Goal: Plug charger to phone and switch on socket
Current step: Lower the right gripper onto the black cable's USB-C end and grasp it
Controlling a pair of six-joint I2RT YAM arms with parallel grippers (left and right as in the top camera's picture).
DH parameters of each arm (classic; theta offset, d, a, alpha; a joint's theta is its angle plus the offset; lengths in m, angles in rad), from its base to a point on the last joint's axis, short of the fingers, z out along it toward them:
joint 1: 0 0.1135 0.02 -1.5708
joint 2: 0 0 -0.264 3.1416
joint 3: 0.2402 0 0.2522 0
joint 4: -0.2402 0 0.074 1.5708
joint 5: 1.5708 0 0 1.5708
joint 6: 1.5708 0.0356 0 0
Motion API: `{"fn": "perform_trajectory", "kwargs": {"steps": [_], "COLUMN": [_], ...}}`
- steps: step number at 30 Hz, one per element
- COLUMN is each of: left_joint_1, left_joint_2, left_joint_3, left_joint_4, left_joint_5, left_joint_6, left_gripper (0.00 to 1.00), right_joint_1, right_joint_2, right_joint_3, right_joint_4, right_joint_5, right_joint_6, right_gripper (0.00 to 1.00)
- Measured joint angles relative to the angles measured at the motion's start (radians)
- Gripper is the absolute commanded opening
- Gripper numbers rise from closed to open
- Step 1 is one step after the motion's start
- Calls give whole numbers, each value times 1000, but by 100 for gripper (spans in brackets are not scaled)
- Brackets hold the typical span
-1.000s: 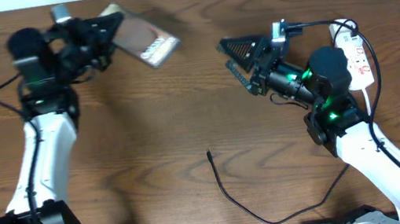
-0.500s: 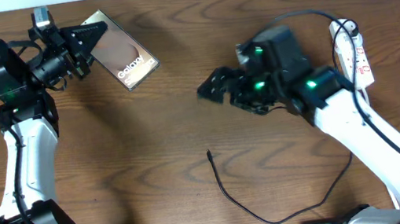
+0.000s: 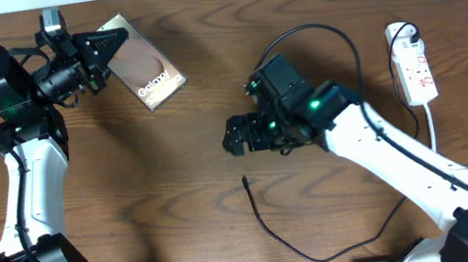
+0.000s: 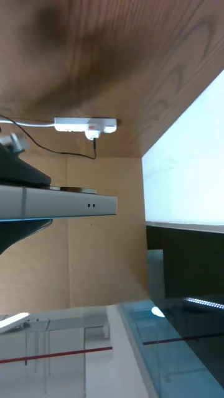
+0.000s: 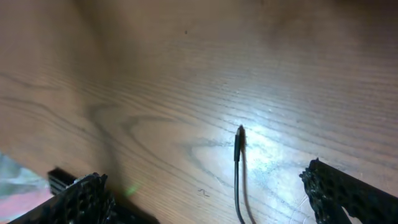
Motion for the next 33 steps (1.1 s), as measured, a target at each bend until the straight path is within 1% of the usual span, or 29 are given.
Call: {"fn": "perform_trajectory", "kwargs": {"steps": [4,6,11,14,16,18,23,33], "left_joint_1": [0,0,0,0,0,0,0,0], "left_joint_2": [0,0,0,0,0,0,0,0], "left_joint_3": [0,0,0,0,0,0,0,0], "left_joint_4": [0,0,0,0,0,0,0,0], "left_joint_5": [4,4,7,8,8,7,8,7], "left_joint_6": [11,15,23,26,27,30,42,45], "left_gripper": [8,7,7,7,7,7,7,8], "right_joint_1": [84,119,172,185,186,186,186,224], "right_joint_2": [56,95,194,234,240,241,250,328], "right_joint_3": [3,3,3,3,3,3,3,3], "right_joint_4": [-58,-82,-95,-97,-99,-100,-100,-75], "right_joint_5": [78,111,152,166,170,178,202,235], "right_joint_6": [51,79,130,146,156,167,191,198], "right_gripper": [99,97,93,87,78,73,72,72]}}
